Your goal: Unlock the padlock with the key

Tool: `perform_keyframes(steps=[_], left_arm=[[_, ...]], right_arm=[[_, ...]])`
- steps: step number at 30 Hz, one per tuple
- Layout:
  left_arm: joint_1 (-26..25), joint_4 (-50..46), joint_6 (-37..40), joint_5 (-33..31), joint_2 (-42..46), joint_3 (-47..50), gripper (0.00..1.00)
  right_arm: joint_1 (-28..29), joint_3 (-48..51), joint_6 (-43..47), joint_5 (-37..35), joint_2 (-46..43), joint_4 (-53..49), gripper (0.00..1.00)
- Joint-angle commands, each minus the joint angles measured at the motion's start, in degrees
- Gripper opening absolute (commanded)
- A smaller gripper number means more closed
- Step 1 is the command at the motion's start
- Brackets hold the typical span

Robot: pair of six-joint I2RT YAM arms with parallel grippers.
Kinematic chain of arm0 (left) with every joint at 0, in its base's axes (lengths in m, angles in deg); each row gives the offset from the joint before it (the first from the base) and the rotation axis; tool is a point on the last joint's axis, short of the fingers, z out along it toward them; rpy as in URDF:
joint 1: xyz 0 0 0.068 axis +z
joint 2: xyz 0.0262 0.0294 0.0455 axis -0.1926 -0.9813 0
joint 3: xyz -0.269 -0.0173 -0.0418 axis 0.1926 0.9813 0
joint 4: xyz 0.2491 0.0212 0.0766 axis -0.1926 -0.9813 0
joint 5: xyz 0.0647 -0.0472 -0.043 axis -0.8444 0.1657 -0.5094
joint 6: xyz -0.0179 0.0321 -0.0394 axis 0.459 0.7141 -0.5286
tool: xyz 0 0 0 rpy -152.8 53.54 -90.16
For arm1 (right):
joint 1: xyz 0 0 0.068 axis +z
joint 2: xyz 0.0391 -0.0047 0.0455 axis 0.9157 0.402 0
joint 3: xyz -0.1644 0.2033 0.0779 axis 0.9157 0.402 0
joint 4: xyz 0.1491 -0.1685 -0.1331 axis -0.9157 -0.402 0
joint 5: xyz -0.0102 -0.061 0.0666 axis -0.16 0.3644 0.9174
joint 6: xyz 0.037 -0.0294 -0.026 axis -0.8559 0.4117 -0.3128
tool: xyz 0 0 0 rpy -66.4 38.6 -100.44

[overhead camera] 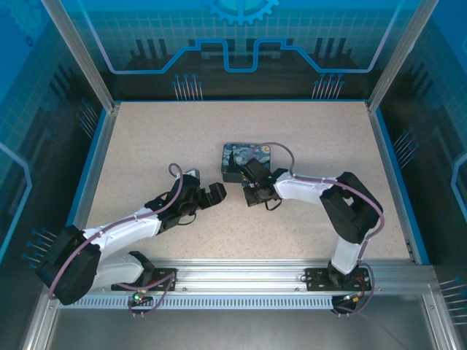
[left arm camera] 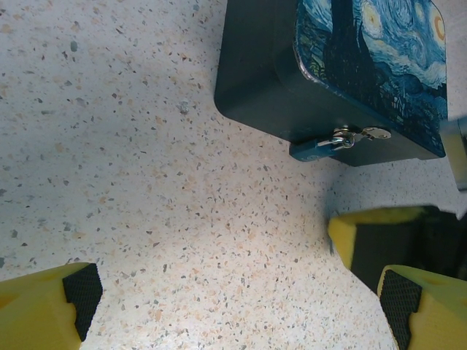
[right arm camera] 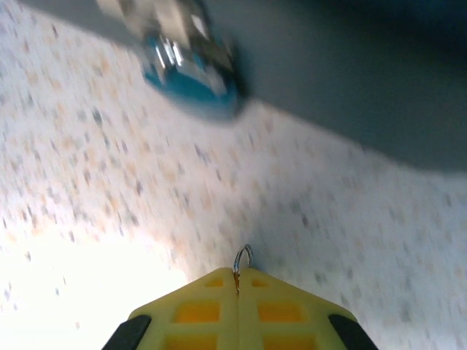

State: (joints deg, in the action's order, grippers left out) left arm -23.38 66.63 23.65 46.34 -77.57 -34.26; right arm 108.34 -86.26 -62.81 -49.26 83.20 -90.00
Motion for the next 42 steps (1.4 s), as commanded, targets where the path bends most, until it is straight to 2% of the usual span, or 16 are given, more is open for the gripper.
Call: perform_keyframes(steps=[1,6,7,8,10,12,18,31,42], left_arm=[[-0.63,1.06,-0.81,-0.77,0.48,-0.36,0.99],[-0.76,1.46,-0.76,-0.4,-0.49,-0.97,0.99],[-0.83,1.66,-0.85,-0.22,-0.74,-1.13,0.99],[-0.84,1.85,-0.91,-0.2,-1.02,-1.15,0.99],[-0.96,2.03,-0.96,0.04,-1.58,-1.39,0.99],[-1.15,2.12,-0.99,0.14,-2.15,-1.64,0.99],[-1.5,2.21,-1.08,0.07,-2.56,-2.03,0.99],[-1.5,1.06,-0.73,-0.57,-2.24,-2.65,0.99],[-1.41,-5.58,1.11,-6.12,2.36,-3.37,0.99]], right_arm=[[-0.38,5.94,-4.34,4.17,-6.06,-1.05,0.0],[-0.23,14.99,-8.75,8.13,-14.44,2.65,0.01],[-0.21,16.23,-9.13,8.87,-15.85,3.35,0.11],[-0.12,17.19,-9.57,9.33,-17.22,4.01,0.28],[-0.15,19.23,-10.11,9.73,-19.93,5.41,0.51],[-0.25,19.74,-10.58,8.64,-22.15,4.38,0.59],[-0.38,18.15,-9.57,9.1,-23.54,-0.39,0.61],[2.94,14.17,-10.18,12.4,-18.56,1.63,0.61],[5.25,14.11,-11.8,12.47,-13.57,3.77,0.6]])
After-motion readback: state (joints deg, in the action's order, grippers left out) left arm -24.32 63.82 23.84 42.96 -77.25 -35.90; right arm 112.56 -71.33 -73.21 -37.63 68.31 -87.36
